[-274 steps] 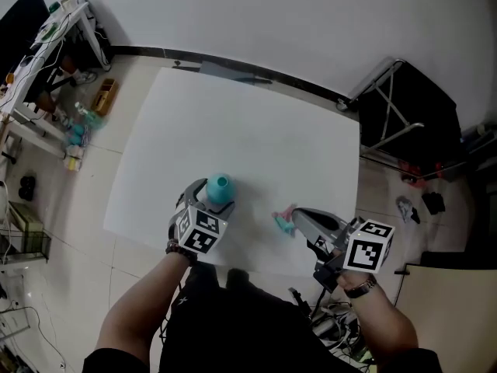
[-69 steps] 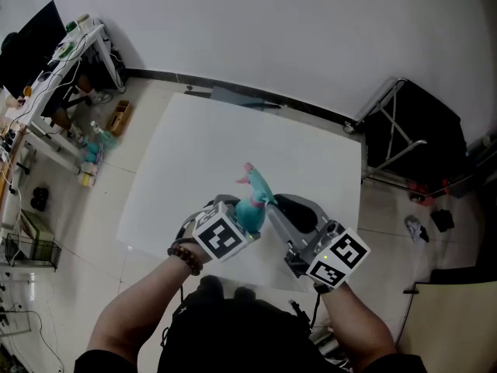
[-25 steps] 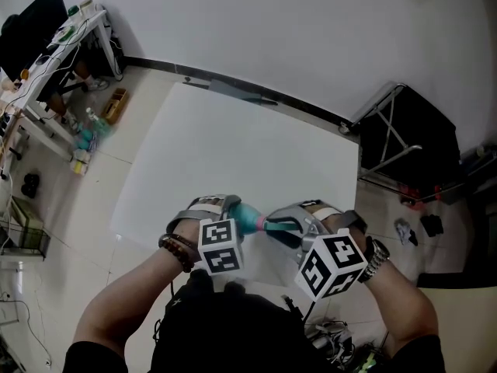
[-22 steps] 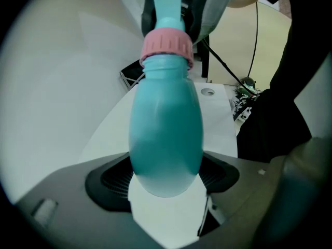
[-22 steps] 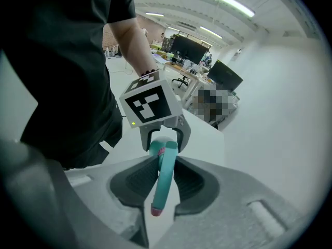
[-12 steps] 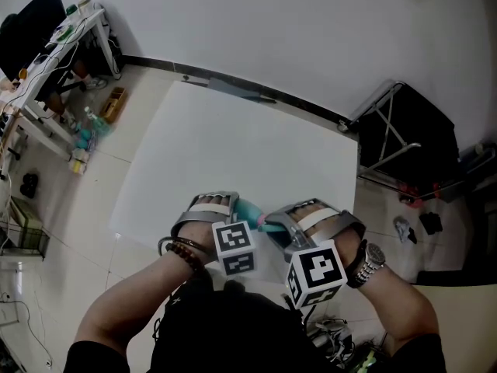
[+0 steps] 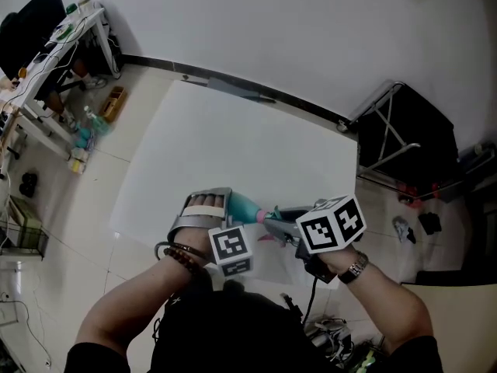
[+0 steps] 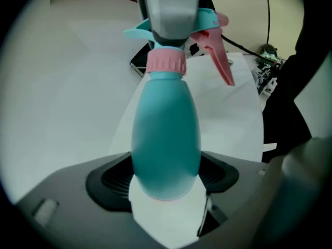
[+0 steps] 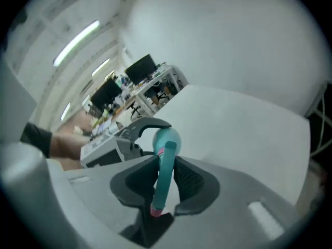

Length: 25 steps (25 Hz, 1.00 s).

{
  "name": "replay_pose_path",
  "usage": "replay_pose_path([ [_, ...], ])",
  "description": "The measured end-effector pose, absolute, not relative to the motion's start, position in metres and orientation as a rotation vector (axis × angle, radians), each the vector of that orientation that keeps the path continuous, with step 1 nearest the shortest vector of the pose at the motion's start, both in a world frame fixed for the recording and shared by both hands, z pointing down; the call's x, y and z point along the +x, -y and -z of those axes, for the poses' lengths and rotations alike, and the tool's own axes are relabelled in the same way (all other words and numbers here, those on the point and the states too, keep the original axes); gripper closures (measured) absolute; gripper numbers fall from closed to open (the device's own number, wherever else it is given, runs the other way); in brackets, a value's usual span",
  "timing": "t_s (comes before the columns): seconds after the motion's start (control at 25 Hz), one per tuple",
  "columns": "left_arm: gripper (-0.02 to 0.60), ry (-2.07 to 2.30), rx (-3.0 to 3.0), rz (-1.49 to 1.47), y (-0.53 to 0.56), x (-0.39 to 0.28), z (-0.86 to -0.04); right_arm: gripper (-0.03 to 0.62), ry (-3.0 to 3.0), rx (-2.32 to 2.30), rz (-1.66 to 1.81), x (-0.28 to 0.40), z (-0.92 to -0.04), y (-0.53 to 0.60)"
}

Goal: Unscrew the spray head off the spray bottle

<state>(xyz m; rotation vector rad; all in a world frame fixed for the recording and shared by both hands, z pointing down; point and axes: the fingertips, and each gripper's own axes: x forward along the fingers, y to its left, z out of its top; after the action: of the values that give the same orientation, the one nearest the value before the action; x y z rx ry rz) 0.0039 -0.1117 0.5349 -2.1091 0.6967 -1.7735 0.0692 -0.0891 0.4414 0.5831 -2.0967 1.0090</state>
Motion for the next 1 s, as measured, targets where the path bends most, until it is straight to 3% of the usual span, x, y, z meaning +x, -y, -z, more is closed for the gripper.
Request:
replay_pose_path([
  [0.08, 0.170, -0.704, -2.109, 1.763, 0.113, 0.003, -0.535, 0.510, 2.137, 0.593, -1.127, 0.068, -0.440, 0.090],
  [0.2, 0.169, -0.710, -2.139, 1.735, 0.114, 0.005, -0.532, 0.510, 2.218, 0.555, -0.887, 0.065, -0.434, 0.088],
  [0.28, 0.169, -0.714, -2.152, 1.726, 0.115, 0.005, -0.531, 0.461, 2.234, 0.514, -0.710, 0.063, -0.432, 0.085],
  [0.64, 0.169, -0.703, -2.202, 1.653, 0.114, 0.016, -0.525, 0.461, 2.210, 0.429, -0.256, 0.061, -0.433, 0.082],
  [1.0, 0.169, -0.636, -2.167, 1.690, 0.110, 0.017, -0.530, 0.476, 2.126, 0.335, -0.095, 0.059, -0.435, 0.074],
])
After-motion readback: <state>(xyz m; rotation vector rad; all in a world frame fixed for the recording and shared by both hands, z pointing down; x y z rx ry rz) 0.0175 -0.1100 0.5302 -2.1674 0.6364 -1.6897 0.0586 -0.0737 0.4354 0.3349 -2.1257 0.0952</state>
